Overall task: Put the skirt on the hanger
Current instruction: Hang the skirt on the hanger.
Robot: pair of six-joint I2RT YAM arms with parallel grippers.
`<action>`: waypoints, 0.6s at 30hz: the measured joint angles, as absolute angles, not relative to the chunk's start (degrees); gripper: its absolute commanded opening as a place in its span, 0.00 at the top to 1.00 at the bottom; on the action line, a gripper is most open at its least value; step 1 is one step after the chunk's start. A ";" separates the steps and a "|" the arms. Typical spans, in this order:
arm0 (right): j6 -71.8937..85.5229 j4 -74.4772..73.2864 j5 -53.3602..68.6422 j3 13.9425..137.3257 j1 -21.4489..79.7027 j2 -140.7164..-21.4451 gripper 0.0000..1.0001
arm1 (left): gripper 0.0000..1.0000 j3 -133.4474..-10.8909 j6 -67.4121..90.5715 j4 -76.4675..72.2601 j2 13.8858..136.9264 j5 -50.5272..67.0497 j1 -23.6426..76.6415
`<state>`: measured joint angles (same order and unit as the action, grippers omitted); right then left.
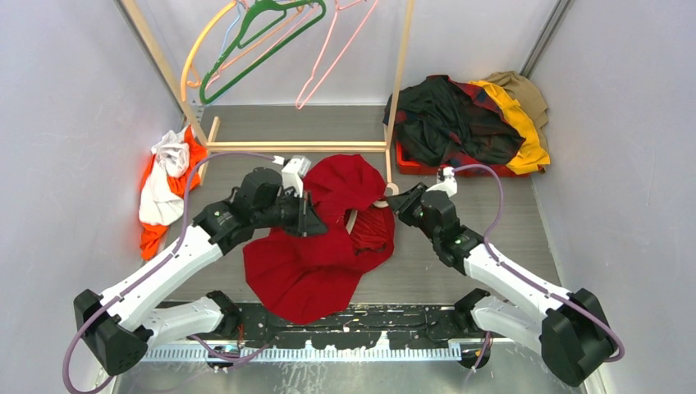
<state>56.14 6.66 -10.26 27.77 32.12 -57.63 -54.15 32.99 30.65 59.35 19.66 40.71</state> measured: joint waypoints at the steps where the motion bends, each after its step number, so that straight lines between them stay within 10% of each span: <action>1: 56.14 6.63 -10.85 27.81 32.12 -56.93 0.99 | 1.00 -55.07 33.04 31.05 59.40 19.73 40.71; 18: 50.65 14.24 -34.50 34.39 42.96 -62.06 0.99 | 1.00 -62.02 35.88 36.73 60.51 18.79 40.71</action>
<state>50.65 14.24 -34.50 34.39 42.96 -62.06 -62.02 35.88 36.73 60.51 18.79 40.71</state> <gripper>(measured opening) 0.177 0.016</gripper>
